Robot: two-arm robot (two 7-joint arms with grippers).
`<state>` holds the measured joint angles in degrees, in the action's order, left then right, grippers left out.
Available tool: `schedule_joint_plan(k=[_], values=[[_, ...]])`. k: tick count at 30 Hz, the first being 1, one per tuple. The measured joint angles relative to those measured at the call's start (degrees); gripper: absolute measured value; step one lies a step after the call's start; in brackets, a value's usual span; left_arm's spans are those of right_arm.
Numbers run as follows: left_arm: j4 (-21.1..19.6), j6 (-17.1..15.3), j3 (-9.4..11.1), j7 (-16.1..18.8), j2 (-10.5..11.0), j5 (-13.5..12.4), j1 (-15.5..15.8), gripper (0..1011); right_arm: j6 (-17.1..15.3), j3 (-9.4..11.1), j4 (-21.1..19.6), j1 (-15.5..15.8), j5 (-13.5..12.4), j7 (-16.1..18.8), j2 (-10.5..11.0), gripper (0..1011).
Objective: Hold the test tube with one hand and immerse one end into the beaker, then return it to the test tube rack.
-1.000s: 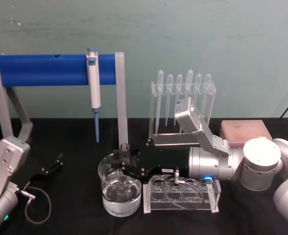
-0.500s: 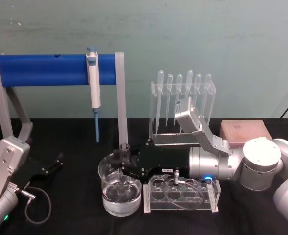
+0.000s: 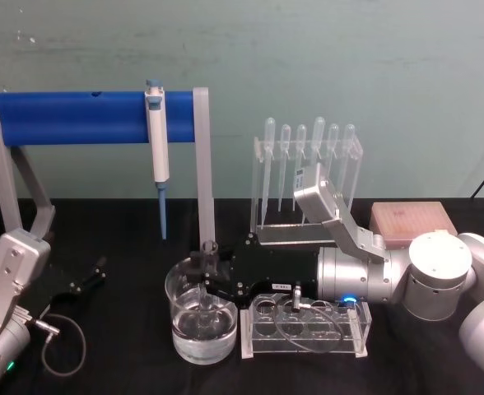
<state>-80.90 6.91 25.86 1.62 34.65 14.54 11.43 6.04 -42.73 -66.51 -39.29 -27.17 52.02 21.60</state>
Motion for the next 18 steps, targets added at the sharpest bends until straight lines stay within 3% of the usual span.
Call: schedule_joint_plan(k=[18], values=[[0.00, 0.00, 0.00, 0.00, 0.00, 0.00, 0.00, 1000, 0.00, 0.00, 0.00, 0.00, 0.00, 0.00, 0.00, 225]])
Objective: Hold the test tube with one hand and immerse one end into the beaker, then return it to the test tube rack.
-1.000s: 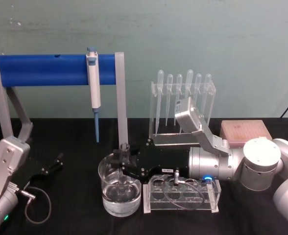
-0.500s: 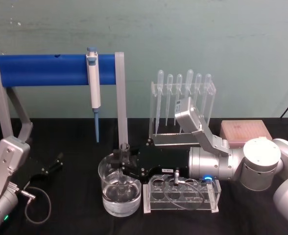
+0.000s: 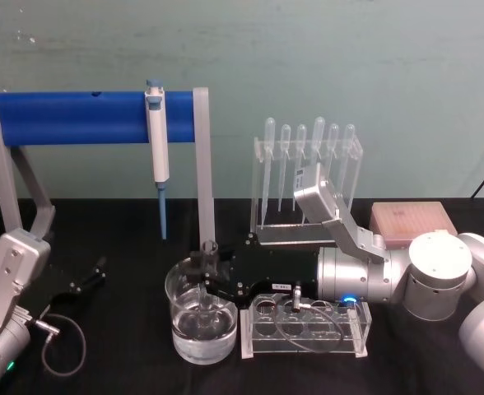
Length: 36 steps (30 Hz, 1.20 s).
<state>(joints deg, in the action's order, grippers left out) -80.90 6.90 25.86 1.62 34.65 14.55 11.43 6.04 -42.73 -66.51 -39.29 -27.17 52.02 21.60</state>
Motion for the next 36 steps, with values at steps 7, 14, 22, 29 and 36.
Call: schedule_joint_plan(k=[7, 14, 22, 29, 36], values=[[0.00, 0.00, 0.00, 0.00, 0.00, 0.00, 0.00, 1000, 0.00, 0.00, 0.00, 0.00, 0.00, 0.00, 0.00, 225], [0.00, 0.00, 0.00, 0.00, 0.00, 0.00, 0.00, 1000, 0.00, 0.00, 0.00, 0.00, 0.00, 0.00, 0.00, 225], [0.00, 0.00, 0.00, 0.00, 0.00, 0.00, 0.00, 1000, 0.00, 0.00, 0.00, 0.00, 0.00, 0.00, 0.00, 225], [0.00, 0.00, 0.00, 0.00, 0.00, 0.00, 0.00, 1000, 0.00, 0.00, 0.00, 0.00, 0.00, 0.00, 0.00, 225], [0.00, 0.00, 0.00, 0.00, 0.00, 0.00, 0.00, 1000, 0.00, 0.00, 0.00, 0.00, 0.00, 0.00, 0.00, 225]])
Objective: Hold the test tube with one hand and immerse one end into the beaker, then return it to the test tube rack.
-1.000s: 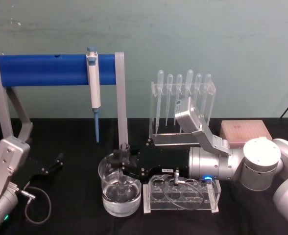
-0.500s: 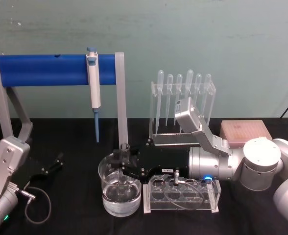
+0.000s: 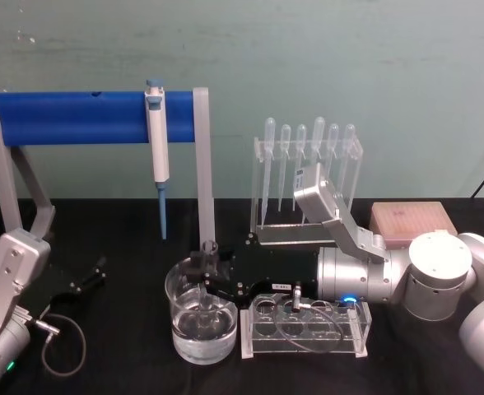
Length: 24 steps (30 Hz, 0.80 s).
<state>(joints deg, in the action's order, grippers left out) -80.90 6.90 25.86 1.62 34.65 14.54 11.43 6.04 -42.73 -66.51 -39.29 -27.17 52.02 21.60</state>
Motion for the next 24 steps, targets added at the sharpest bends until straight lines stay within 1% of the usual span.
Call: schedule_joint_plan(k=[24], values=[[0.00, 0.00, 0.00, 0.00, 0.00, 0.00, 0.00, 1000, 0.00, 0.00, 0.00, 0.00, 0.00, 0.00, 0.00, 225]])
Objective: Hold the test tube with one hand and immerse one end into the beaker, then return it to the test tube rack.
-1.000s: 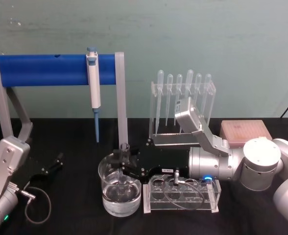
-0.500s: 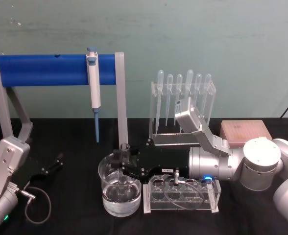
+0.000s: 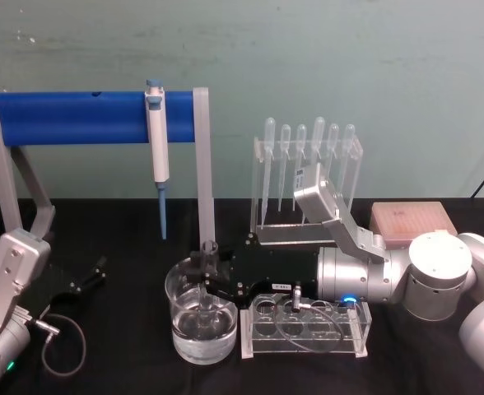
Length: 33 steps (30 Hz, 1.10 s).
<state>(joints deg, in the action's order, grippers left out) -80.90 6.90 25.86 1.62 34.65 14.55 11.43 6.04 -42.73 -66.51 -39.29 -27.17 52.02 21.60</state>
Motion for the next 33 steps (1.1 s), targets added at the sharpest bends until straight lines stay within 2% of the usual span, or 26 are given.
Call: schedule_joint_plan(k=[33], values=[[0.00, 0.00, 0.00, 0.00, 0.00, 0.00, 0.00, 1000, 0.00, 0.00, 0.00, 0.00, 0.00, 0.00, 0.00, 225]])
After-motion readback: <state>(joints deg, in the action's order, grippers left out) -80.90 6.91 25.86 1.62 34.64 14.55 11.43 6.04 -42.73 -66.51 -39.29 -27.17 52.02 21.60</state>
